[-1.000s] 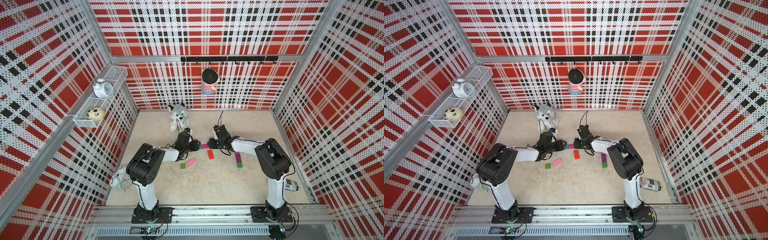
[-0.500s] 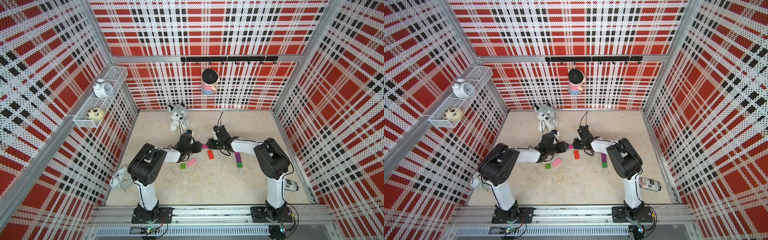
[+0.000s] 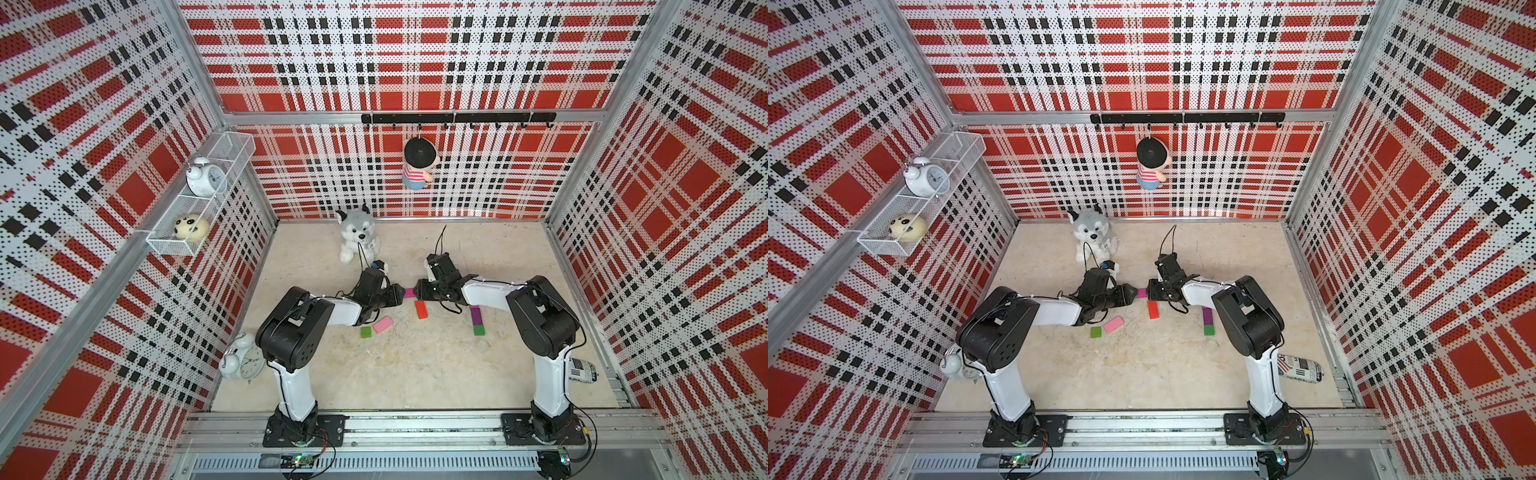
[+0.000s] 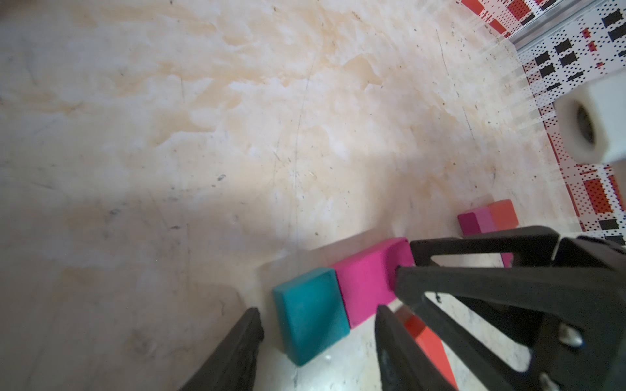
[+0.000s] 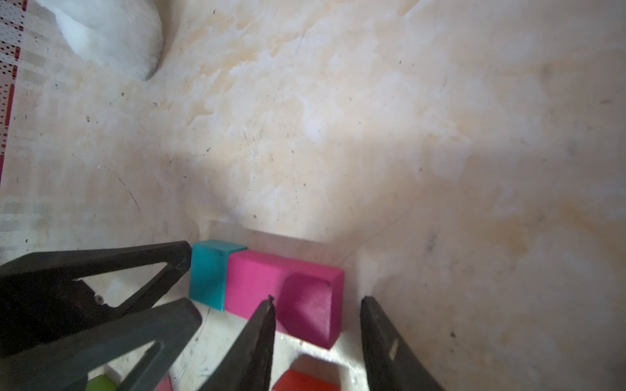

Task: Assemble the number 7 with building blocks
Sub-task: Adjust the building block at the center of the board.

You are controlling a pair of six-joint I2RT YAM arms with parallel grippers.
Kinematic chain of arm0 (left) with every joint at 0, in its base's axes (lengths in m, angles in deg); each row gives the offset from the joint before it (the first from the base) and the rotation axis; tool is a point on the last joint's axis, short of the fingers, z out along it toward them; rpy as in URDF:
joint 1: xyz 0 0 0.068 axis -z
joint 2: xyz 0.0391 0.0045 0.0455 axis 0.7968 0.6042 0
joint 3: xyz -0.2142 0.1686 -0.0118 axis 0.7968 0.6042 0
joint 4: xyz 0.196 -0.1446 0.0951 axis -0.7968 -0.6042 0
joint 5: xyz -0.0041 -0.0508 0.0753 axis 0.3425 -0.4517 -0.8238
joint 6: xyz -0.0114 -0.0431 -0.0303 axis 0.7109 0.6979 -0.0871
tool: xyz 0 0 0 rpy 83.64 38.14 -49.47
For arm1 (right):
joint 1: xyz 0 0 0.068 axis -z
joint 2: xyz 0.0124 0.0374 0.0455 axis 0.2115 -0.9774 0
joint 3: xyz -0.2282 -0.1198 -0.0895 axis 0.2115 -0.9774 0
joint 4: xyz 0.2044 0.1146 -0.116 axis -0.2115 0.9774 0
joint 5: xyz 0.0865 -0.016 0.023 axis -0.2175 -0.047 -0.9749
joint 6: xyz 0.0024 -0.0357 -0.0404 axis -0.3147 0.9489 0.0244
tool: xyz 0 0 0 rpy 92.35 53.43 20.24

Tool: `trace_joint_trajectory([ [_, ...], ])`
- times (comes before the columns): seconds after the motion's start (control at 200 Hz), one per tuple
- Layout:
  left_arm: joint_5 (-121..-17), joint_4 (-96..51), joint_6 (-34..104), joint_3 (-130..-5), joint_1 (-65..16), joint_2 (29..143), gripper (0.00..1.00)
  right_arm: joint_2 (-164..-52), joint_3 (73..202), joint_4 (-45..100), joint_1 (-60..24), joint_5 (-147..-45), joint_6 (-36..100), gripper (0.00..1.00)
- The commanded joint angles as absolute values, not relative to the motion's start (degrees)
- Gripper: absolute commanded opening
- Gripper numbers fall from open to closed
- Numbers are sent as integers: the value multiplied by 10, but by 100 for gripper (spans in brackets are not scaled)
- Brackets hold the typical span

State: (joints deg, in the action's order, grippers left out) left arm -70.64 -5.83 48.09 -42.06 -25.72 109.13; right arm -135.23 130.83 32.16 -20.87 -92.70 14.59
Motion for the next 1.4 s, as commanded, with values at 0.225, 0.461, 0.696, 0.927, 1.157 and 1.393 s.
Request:
trace_joint_trajectory([
  [0.225, -706, -43, 482, -419, -250, 1102, 55, -1356, 1311, 324, -205, -919, 143, 46],
  [0.461, -705, -42, 480, -422, -250, 1107, 55, -1355, 1307, 324, -205, -915, 138, 46],
  [0.696, -703, -43, 481, -426, -250, 1108, 55, -1356, 1307, 321, -206, -918, 133, 46],
  [0.927, -701, -42, 481, -429, -248, 1108, 55, -1358, 1309, 318, -207, -920, 131, 46],
  [1.157, -699, -42, 482, -434, -246, 1112, 55, -1358, 1307, 314, -208, -922, 129, 45],
  [1.393, -699, -42, 482, -439, -244, 1113, 55, -1353, 1305, 308, -211, -923, 125, 45],
])
